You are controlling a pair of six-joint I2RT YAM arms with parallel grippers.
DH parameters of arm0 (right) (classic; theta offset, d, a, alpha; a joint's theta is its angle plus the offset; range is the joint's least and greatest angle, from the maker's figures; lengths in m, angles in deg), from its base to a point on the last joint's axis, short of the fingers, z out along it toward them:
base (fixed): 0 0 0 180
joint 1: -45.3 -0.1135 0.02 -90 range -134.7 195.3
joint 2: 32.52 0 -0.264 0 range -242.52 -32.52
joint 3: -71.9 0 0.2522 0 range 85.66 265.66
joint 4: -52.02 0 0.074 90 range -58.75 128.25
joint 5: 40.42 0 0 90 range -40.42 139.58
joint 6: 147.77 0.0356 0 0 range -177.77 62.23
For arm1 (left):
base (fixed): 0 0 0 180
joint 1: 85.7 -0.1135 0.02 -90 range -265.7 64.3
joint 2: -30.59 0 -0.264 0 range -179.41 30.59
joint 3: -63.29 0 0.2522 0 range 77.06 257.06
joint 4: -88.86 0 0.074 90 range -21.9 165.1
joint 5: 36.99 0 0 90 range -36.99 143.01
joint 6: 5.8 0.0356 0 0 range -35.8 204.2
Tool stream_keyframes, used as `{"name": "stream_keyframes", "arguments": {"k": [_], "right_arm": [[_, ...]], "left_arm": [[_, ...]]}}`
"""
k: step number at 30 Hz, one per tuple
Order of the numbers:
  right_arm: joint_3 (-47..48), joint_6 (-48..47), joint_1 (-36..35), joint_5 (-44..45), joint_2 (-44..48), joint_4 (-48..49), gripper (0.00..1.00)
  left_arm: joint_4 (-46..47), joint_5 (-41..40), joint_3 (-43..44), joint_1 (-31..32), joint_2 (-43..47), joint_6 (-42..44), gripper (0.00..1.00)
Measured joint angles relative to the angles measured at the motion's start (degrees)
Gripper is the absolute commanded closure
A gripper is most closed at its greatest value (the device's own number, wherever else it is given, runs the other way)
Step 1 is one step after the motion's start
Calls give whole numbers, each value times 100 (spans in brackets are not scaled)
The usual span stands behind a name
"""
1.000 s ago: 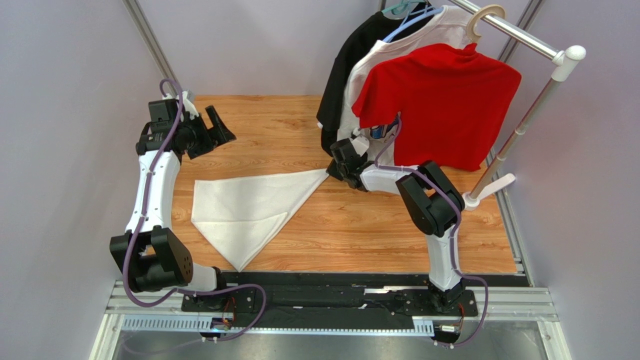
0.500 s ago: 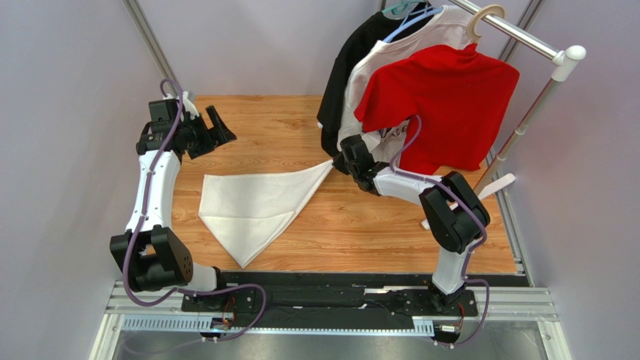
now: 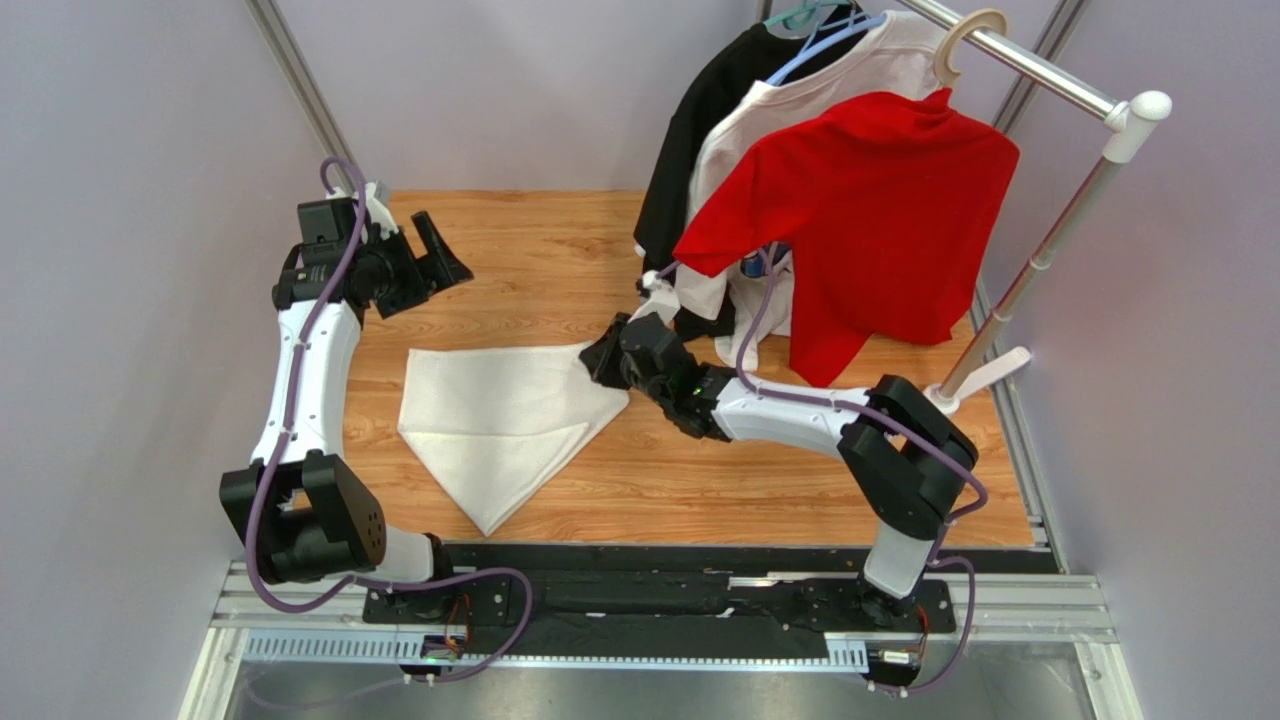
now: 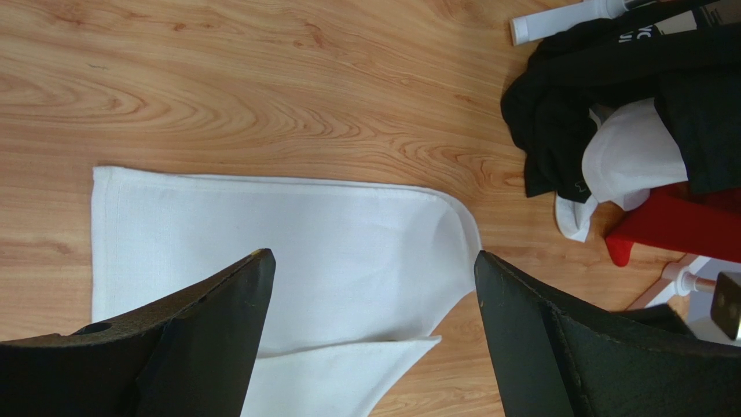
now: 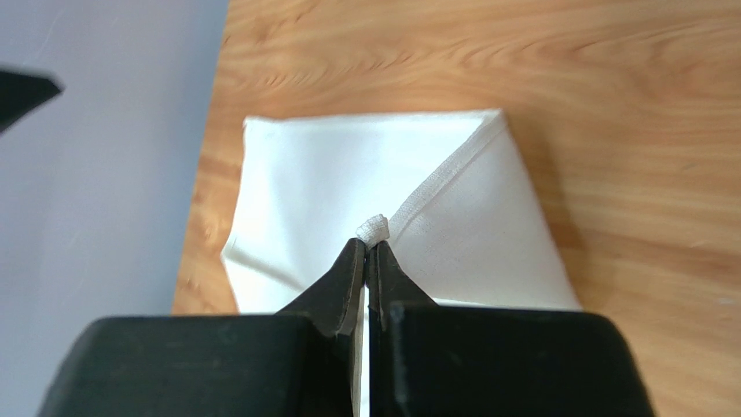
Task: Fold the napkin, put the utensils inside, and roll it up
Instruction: Fold the napkin
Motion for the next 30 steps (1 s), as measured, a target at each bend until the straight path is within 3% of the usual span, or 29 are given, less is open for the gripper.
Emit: {"name": "stream_keyframes", "arguments": {"k": [17, 30], "right_arm": [[317, -90, -1325, -833, -455, 623, 100], [529, -387, -1504, -1012, -754, 883, 100]], "left_arm": [[0, -66, 0, 0, 0, 0, 6], [0, -63, -2, 0, 0, 0, 6]]}}
